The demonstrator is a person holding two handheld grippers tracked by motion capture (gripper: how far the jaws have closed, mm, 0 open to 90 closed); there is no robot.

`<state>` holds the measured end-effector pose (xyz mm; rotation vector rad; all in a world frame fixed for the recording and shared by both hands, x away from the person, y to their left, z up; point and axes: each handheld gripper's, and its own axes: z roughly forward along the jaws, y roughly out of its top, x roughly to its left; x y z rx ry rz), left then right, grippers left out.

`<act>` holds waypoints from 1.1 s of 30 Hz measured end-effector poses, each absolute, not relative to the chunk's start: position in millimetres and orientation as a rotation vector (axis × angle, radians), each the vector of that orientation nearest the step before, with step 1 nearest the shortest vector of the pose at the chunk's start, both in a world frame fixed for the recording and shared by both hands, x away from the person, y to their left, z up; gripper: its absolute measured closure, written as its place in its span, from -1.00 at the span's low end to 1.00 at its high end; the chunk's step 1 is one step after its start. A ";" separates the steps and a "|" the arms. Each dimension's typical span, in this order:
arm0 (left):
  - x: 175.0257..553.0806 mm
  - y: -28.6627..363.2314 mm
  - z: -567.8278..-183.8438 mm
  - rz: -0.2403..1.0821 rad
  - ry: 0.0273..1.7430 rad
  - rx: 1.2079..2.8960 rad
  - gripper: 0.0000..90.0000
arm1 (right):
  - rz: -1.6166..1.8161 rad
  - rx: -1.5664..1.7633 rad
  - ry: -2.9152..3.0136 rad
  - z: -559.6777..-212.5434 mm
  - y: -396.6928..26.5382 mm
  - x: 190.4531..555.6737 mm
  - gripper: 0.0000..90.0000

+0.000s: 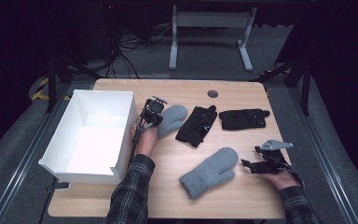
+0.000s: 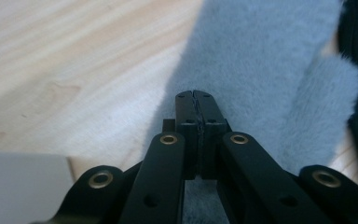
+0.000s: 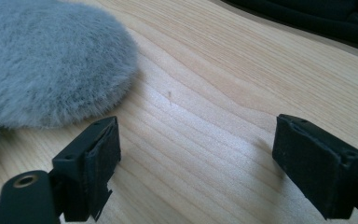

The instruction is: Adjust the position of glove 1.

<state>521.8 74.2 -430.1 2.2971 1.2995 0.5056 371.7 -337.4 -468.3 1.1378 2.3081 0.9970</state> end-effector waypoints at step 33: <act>485.0 59.7 -434.6 0.310 1.054 2.299 -0.21 | 0.996 1.134 2.308 -468.4 -337.4 371.7 -0.65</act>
